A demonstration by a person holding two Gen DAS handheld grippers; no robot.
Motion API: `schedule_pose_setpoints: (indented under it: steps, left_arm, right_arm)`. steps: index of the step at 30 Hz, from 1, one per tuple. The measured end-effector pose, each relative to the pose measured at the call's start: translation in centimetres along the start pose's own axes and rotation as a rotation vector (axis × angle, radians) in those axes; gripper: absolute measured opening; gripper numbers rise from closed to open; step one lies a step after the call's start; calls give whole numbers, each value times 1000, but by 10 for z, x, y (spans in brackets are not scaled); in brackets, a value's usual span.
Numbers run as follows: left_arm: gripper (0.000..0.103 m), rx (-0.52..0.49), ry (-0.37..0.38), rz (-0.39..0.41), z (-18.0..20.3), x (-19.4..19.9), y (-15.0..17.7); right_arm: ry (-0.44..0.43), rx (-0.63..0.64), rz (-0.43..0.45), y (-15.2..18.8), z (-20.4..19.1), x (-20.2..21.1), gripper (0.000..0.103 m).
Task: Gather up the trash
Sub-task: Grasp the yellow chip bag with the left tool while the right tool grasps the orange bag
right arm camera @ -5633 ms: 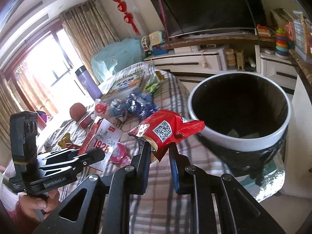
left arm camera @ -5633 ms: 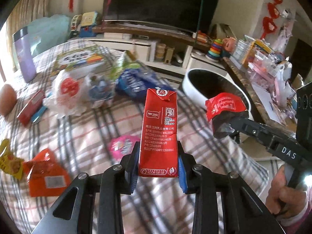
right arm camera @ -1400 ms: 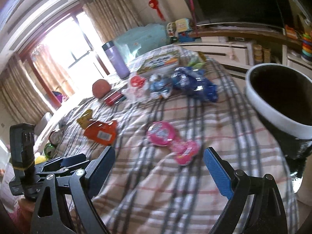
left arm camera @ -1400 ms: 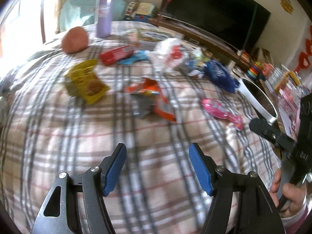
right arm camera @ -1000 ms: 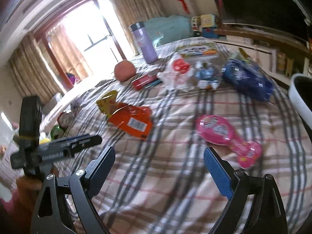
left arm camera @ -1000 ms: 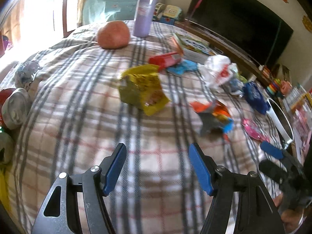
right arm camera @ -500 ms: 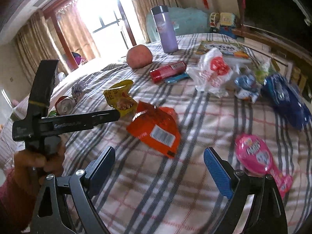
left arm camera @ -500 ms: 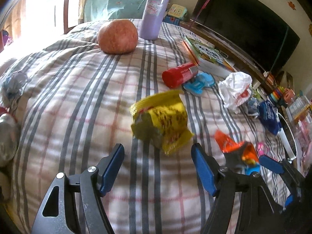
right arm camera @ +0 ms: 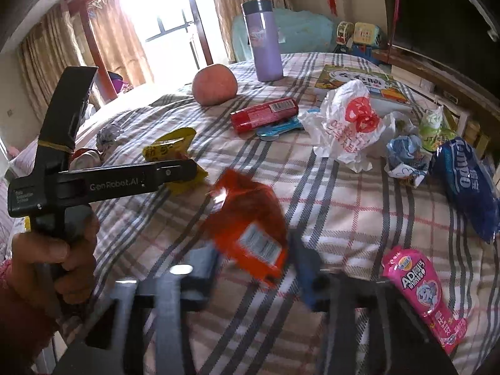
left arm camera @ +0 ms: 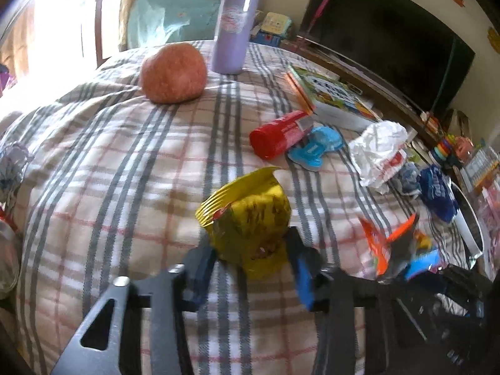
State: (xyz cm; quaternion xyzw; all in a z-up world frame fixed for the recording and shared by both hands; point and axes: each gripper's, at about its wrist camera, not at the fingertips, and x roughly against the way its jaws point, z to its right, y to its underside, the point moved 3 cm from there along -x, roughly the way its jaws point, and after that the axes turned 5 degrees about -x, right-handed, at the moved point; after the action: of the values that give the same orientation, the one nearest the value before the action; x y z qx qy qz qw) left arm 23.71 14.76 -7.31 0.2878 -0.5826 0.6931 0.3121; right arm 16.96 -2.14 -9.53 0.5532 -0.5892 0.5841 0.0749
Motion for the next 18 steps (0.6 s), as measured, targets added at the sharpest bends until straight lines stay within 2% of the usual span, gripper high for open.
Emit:
schedule_pose_setpoints:
  steps: [2,5,15,16,17,18]
  left_arm:
    - [35,-13,7,3,5,2,1]
    - [33,-23,24,6,13,6,2]
    - [32,-85,96,10,57,19,12]
    - [32,-80,100,10,58,20,12]
    - [32,-74,104,10,58,21,12]
    - [32,-67,105,8,57,21,13]
  right_arm:
    - [-5,-18,13,1,4,5,17]
    - [-13,-51,31,2,13,15,4]
    - [-24,-144,69,12,44,48,0]
    - [-27,-147,65,12,46,49,1]
    - [-43,-160,61,12,49,50,7]
    - [-45,-172,64,12,52,51,8]
